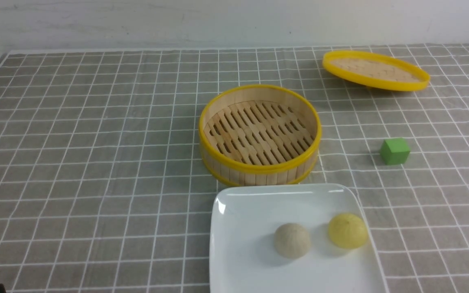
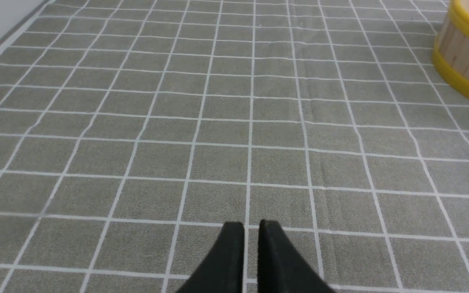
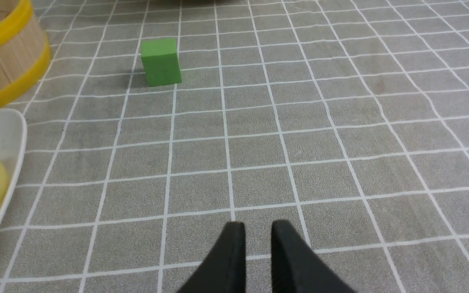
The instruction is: Put the steamed buns into the plate on the grey tablecloth.
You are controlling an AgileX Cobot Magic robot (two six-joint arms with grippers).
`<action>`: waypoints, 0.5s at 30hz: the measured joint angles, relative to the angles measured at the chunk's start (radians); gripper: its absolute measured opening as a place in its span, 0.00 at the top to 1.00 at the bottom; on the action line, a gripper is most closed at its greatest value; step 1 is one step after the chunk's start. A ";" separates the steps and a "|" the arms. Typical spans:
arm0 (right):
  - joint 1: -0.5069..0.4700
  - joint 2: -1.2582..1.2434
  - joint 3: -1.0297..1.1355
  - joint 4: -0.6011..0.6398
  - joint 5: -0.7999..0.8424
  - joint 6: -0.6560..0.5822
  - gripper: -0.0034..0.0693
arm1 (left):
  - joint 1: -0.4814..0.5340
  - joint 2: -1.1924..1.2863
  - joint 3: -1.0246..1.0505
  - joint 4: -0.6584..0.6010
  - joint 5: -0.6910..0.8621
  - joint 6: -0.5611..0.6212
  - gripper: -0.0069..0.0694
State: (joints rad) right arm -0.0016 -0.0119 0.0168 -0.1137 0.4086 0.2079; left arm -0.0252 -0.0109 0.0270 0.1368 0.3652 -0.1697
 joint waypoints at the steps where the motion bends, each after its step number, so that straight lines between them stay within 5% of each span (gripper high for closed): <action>1: 0.000 0.000 0.000 0.000 0.000 0.000 0.78 | 0.002 0.000 0.000 0.000 0.000 -0.001 0.80; 15: 0.000 0.000 0.000 0.000 0.000 0.000 0.76 | 0.009 -0.001 0.000 0.005 0.002 -0.004 0.79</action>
State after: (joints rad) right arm -0.0016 -0.0119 0.0168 -0.1137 0.4086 0.2079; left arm -0.0164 -0.0118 0.0270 0.1420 0.3671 -0.1737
